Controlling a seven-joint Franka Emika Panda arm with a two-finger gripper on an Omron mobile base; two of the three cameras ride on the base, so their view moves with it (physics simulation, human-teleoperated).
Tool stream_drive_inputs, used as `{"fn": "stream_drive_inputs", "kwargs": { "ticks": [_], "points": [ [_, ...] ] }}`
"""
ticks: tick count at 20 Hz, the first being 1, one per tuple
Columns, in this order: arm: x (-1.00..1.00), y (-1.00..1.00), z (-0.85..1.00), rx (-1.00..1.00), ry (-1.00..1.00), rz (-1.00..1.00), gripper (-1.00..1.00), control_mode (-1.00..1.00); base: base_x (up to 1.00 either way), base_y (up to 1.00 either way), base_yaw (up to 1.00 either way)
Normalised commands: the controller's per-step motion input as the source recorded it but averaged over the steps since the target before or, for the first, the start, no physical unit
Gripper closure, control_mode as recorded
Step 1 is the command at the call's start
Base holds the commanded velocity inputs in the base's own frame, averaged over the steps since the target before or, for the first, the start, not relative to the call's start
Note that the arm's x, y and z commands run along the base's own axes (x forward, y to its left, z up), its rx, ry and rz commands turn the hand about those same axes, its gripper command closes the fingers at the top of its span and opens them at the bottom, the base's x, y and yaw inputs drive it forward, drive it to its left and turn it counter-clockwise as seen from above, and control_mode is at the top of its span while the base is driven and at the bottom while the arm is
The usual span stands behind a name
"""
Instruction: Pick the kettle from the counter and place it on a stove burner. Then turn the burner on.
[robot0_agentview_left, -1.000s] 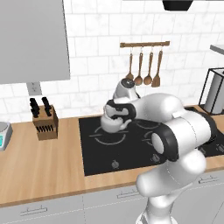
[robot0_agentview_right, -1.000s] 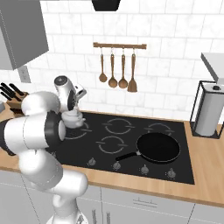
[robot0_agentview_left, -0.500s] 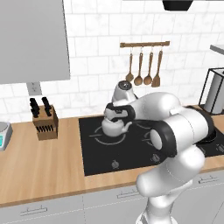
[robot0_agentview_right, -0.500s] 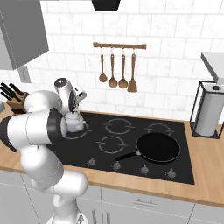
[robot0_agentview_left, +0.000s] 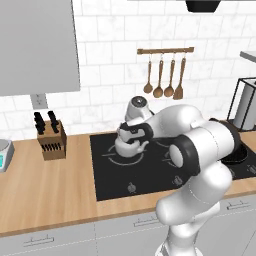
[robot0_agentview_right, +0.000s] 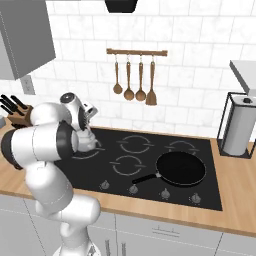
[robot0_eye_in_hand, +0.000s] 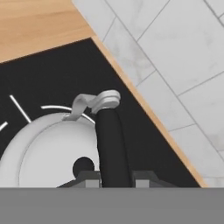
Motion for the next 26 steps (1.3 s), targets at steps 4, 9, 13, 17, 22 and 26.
{"fn": "stream_drive_inputs", "kwargs": {
  "ticks": [4,9,13,17,22,26],
  "points": [
    [0.0,0.13,-0.14,0.0,0.04,0.0,1.0,-1.0,0.0,0.0,0.0],
    [0.0,0.03,-0.01,0.0,0.02,0.0,-1.0,-1.0,0.0,0.0,0.0],
    [0.0,0.0,0.0,0.0,0.0,0.0,-1.0,-1.0,0.0,0.0,0.0],
    [0.0,0.0,0.0,0.0,0.0,0.0,-1.0,-1.0,0.0,0.0,0.0],
    [-0.15,0.12,0.59,0.0,-0.05,0.0,-1.0,-1.0,0.0,0.0,0.0],
    [-0.86,0.25,0.96,0.0,-0.23,-0.03,-1.0,-1.0,0.0,0.0,0.0]
  ]
}}
